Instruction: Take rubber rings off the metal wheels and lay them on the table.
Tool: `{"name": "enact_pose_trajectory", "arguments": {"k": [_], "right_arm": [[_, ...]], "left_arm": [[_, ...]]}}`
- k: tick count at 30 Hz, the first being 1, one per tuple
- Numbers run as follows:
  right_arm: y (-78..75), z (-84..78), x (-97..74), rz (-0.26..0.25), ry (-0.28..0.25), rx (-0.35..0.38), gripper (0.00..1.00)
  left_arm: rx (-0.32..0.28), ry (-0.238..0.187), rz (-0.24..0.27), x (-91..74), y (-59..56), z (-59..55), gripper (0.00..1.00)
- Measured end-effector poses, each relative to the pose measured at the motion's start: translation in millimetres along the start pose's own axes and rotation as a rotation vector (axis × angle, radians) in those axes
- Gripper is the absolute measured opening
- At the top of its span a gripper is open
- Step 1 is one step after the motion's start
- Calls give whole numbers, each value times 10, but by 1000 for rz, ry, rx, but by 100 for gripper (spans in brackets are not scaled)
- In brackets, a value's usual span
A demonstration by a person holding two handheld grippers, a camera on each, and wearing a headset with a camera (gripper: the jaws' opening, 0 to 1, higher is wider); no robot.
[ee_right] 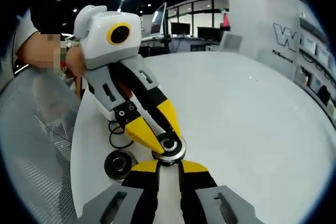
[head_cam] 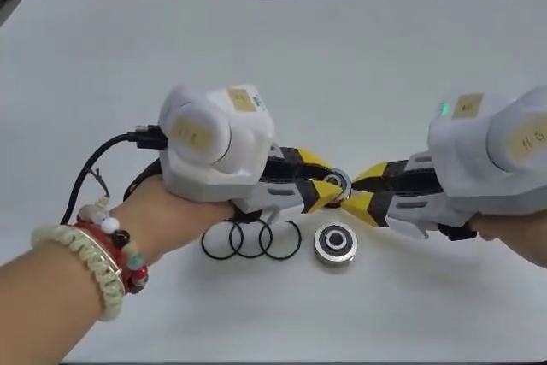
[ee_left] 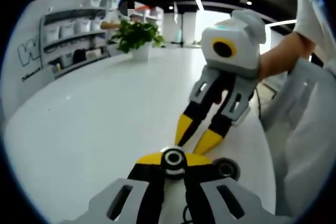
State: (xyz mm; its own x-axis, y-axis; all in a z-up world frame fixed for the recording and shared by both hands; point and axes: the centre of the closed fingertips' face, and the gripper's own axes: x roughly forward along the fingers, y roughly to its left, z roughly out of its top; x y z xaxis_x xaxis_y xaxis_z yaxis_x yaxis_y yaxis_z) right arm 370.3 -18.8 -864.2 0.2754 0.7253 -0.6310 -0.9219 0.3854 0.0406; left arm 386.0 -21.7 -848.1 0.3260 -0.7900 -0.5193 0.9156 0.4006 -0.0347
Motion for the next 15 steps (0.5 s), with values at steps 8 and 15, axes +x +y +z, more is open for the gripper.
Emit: {"name": "enact_pose_trajectory", "arguments": {"k": [8,15], "right_arm": [[-35,-47,-26,-13,26,-21,0],[-74,-55,-9,-25,30,21,0]], "left_arm": [[14,0,2,-2,-5,-3,14],[7,0,8,-3,6,-5,14]]}}
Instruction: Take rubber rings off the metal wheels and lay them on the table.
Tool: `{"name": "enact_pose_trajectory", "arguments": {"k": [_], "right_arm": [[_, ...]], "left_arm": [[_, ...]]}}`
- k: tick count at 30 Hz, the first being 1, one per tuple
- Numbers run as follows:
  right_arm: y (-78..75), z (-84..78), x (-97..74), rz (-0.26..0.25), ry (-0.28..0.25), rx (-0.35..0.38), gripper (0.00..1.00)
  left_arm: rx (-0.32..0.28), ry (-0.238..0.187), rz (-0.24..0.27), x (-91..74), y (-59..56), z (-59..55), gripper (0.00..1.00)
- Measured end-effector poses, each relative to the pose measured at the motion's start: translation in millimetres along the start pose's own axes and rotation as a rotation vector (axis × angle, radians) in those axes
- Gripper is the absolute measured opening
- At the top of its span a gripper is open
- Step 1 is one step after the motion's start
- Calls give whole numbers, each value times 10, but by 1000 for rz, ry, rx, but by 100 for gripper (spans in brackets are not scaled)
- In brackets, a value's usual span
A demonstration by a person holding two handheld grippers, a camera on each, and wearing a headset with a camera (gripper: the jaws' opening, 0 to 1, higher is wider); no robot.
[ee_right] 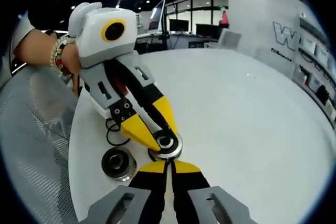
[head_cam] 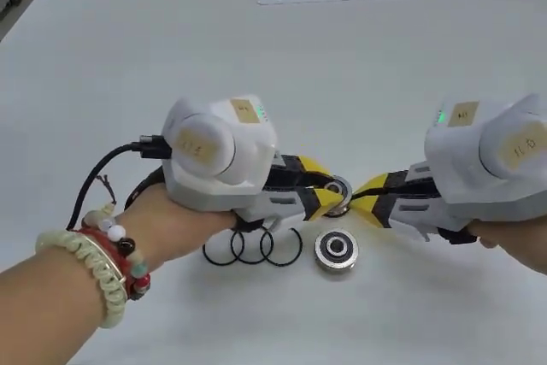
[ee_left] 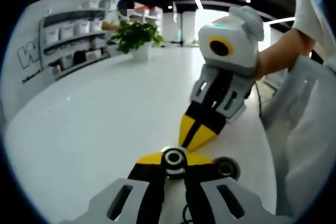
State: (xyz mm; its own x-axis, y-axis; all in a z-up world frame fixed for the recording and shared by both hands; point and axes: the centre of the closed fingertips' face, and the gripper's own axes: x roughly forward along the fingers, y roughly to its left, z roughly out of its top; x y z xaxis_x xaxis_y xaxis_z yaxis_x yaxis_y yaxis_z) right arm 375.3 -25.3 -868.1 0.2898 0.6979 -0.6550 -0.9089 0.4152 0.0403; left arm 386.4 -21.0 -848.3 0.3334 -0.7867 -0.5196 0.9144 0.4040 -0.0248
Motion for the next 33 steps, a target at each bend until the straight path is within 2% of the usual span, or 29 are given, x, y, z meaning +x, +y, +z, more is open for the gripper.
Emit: {"name": "enact_pose_trajectory", "arguments": {"k": [6,10,17,21,27,33], "right_arm": [[-27,-3,8,-17,-6,81,0],[-50,-14,2,-27,-11,192,0],[-72,-13,-20,8,-60,384,0],[-70,-16,-25,25,-87,440,0],[-58,5,-40,58,-139,578,0],[-52,22,-50,60,-148,591,0]], "left_arm": [[5,-2,3,-8,5,-6,14],[14,-3,3,-14,-1,-13,14],[14,-9,4,-24,-14,-19,14],[12,-15,8,-28,-21,-23,14],[11,-23,9,-34,-28,-29,14],[10,-25,9,-37,-32,-28,14]]}}
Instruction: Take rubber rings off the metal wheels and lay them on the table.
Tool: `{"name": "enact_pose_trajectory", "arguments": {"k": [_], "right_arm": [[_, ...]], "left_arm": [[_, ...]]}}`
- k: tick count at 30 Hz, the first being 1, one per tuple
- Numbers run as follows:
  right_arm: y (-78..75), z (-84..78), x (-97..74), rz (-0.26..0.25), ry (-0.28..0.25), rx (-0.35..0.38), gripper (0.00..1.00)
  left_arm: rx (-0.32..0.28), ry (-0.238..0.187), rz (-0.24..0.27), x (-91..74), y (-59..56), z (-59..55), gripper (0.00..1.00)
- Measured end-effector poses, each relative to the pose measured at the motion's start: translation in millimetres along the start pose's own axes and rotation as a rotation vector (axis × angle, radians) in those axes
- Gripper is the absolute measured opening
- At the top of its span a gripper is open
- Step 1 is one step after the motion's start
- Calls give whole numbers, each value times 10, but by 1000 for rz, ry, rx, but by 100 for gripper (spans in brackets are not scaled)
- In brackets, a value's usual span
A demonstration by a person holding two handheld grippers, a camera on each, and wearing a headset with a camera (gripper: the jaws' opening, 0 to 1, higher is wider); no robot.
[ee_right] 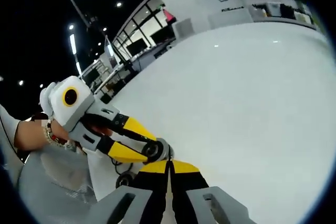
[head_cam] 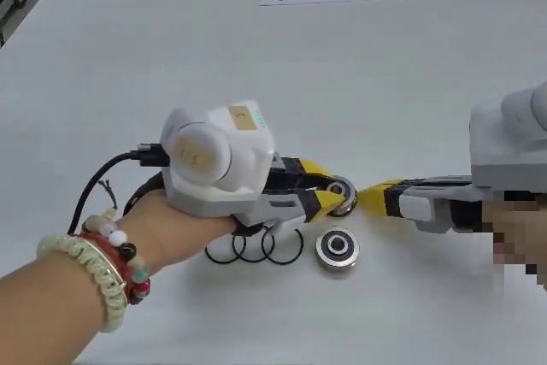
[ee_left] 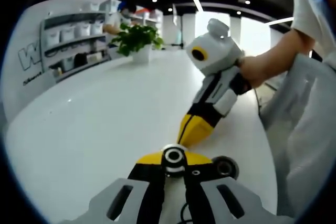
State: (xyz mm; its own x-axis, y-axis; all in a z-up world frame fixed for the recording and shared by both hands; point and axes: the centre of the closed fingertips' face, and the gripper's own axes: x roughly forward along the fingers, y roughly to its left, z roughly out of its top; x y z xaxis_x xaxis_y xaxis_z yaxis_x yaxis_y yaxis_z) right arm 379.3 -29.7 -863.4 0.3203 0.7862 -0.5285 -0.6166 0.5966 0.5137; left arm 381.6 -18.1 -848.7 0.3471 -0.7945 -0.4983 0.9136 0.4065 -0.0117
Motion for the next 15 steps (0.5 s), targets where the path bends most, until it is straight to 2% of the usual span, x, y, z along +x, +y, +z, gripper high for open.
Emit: {"name": "enact_pose_trajectory", "arguments": {"k": [8,10,11,12,13,14,15], "right_arm": [[31,28,-24,36,-43,116,0],[35,29,-22,36,-44,117,0],[43,74,-34,43,-70,119,0],[110,134,-42,90,-94,156,0],[45,100,-35,52,-79,183,0],[49,88,-36,60,-75,155,0],[60,94,-39,65,-80,162,0]], "left_arm": [[-8,-6,6,-3,3,-4,14],[-12,-7,7,-4,1,-5,14],[-12,-7,7,-5,1,-6,14],[-12,-7,7,-5,1,-6,14],[-12,-7,7,-5,1,-6,14],[-12,-6,8,-5,0,-6,14],[-12,-6,8,-5,0,-6,14]]}}
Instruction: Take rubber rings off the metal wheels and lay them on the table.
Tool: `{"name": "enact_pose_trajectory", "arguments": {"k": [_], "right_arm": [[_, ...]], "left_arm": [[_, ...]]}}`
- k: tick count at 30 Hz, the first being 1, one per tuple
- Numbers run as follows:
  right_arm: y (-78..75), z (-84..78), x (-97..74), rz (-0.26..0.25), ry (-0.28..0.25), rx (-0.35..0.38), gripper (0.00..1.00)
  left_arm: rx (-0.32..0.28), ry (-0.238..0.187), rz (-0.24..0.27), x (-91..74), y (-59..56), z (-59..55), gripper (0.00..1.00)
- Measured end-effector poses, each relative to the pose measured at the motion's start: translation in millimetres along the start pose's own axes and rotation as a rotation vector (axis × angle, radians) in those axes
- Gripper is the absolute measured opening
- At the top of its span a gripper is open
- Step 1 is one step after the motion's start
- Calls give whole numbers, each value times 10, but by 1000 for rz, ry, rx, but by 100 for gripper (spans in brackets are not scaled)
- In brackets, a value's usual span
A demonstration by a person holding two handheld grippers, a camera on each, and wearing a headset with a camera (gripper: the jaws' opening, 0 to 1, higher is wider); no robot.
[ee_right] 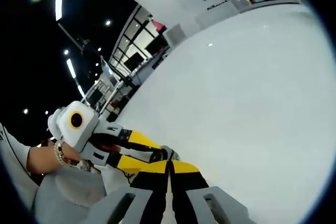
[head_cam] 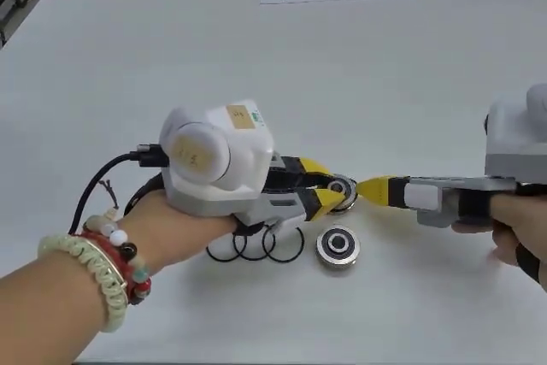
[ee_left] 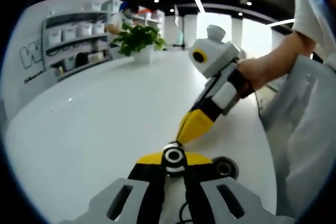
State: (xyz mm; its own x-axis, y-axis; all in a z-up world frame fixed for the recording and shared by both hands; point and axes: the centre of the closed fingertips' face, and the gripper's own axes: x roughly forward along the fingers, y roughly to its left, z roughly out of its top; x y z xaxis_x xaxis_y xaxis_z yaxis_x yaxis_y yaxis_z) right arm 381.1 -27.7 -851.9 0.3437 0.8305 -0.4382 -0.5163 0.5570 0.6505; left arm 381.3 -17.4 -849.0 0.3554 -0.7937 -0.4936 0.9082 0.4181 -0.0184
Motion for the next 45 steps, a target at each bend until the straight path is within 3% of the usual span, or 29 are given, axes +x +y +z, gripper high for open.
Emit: {"name": "enact_pose_trajectory", "arguments": {"k": [4,8,45], "right_arm": [[21,2,-9,16,-6,20,0],[40,-8,-13,64,-16,177,0],[211,12,49,149,-29,162,0]], "left_arm": [[1,0,2,-1,-3,0,14],[6,-1,-1,-7,-13,-7,14],[13,-11,-4,-5,-22,-7,14]]}}
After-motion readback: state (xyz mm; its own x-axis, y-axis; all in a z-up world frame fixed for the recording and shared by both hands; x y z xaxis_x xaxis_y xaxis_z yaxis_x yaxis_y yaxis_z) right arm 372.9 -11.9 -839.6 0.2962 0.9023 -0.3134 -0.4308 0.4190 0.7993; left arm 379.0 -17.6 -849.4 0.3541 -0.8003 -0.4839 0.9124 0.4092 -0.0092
